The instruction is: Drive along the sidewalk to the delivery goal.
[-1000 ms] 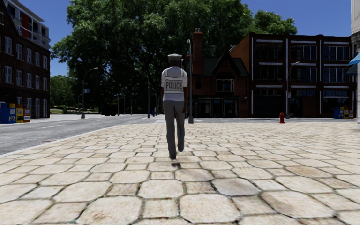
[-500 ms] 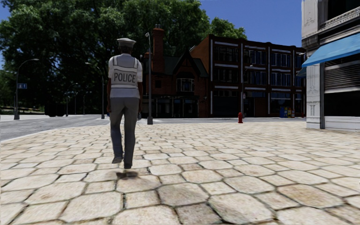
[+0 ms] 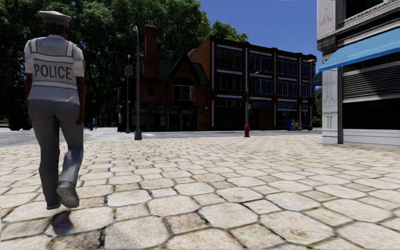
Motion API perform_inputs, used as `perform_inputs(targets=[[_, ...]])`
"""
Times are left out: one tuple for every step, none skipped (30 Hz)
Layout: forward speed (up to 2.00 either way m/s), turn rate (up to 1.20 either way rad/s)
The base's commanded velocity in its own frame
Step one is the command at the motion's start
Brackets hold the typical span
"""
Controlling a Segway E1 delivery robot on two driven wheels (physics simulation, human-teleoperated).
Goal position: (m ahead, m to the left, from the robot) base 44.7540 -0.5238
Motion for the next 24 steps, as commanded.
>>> perform_inputs(targets=[[2.00,0.00],[2.00,0.00],[2.00,0.00],[2.00,0.00],[2.00,0.00],[2.00,0.00],[2.00,0.00],[2.00,0.00],[2.00,0.00],[2.00,0.00],[2.00,0.00],[2.00,0.00],[2.00,0.00],[2.00,0.00],[2.00,0.00],[2.00,0.31],[2.00,0.32],[2.00,0.34],[2.00,0.36],[2.00,0.37],[2.00,0.37],[2.00,0.39],[2.00,0.44],[2.00,0.49]])
